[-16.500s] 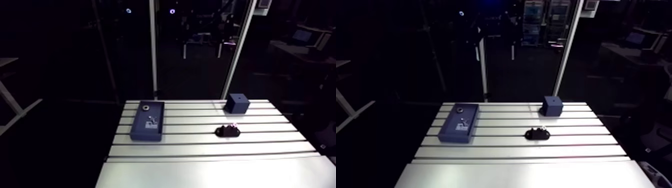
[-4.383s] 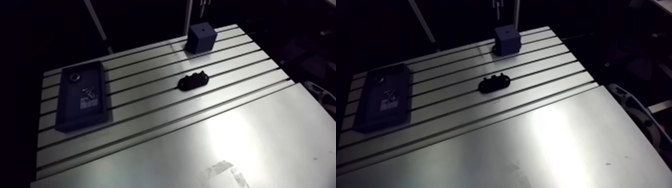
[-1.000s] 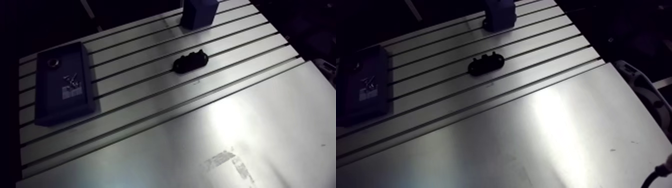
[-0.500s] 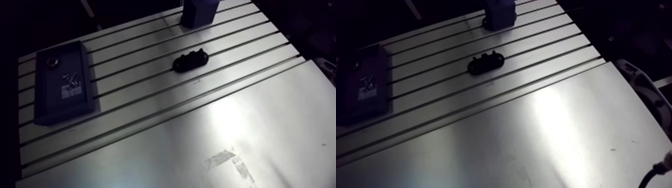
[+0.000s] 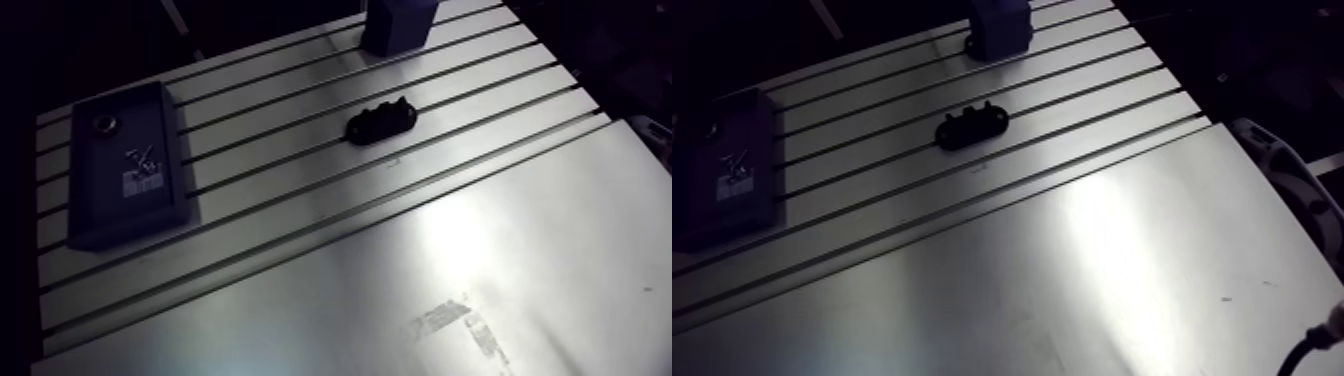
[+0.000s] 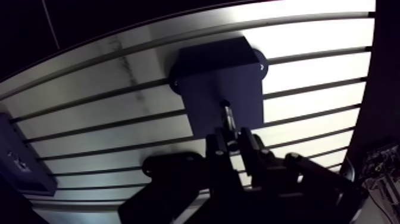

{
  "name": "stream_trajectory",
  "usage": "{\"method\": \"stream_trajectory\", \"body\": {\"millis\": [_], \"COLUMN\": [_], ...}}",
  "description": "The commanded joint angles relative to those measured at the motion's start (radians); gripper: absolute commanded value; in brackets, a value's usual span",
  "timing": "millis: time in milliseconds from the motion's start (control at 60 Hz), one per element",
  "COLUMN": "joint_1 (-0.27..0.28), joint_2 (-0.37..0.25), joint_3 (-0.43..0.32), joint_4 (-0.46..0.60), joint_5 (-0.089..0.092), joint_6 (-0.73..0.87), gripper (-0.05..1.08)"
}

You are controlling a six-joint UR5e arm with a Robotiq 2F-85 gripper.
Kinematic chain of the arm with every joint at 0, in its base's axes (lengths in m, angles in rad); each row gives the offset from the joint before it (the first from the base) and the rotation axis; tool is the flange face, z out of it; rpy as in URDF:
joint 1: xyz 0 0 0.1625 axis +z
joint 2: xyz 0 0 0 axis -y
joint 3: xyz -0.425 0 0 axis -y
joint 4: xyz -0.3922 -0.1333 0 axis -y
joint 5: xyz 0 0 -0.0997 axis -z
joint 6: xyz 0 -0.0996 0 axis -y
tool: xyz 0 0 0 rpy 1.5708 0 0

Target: Pick up the M10 bolt and insert it into the hole until fully seated.

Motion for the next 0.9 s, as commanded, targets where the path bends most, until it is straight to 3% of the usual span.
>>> {"method": "stream_trajectory", "body": {"millis": [17, 900], "joint_1": [-0.001, -0.004], "joint_2": [0.000, 0.002], "joint_3": [0.003, 0.003], "joint_4": [-0.001, -0.001], "joint_5": [0.000, 0.001], "joint_6": [0.000, 0.000], "gripper": [1.08, 1.08]}}
